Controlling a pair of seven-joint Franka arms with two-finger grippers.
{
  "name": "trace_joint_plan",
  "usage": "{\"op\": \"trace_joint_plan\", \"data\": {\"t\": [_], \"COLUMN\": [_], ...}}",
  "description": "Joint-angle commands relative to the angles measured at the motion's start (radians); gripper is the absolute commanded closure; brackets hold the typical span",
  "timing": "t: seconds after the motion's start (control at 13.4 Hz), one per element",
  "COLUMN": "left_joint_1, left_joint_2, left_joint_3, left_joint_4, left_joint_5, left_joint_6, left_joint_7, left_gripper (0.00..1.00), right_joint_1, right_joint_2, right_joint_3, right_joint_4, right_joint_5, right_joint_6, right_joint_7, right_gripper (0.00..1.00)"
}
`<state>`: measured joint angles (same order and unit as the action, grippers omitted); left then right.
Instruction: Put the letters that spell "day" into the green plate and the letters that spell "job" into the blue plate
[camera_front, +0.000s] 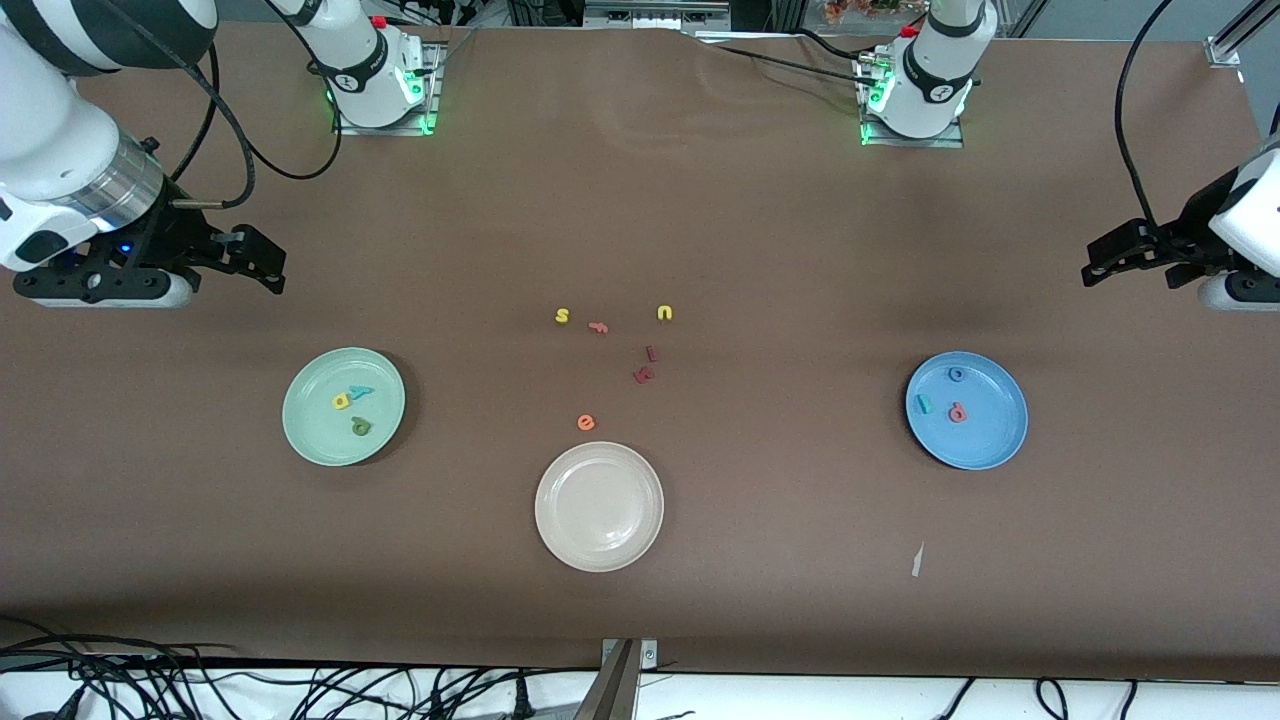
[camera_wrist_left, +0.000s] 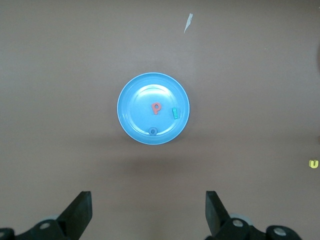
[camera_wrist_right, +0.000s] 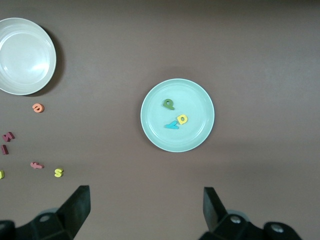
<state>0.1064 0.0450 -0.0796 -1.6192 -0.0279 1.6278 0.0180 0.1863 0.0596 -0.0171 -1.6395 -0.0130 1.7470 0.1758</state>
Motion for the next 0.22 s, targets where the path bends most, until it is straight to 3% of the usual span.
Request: {"op": "trace_joint_plan", "data": {"t": [0.0, 0.15], "left_joint_1": [0.004, 0.004], "left_joint_2": [-0.011, -0.011], "left_joint_3": [0.0, 0.0], "left_joint_4": [0.005, 0.005], "left_joint_5": [-0.021, -0.021], "left_joint_6": [-0.019, -0.019], "left_joint_7": [0.022, 0.022], "left_gripper": [0.0, 0.0], "right_joint_1": [-0.004, -0.004], "right_joint_2": [-0.007, -0.007], "right_joint_3": [0.005, 0.006], "right_joint_4": [-0.003, -0.003], "right_joint_5": [-0.012, -0.012], "right_joint_6": [-0.004, -0.007], "right_joint_7": [-0.016, -0.015], "right_gripper": [0.0, 0.0]}}
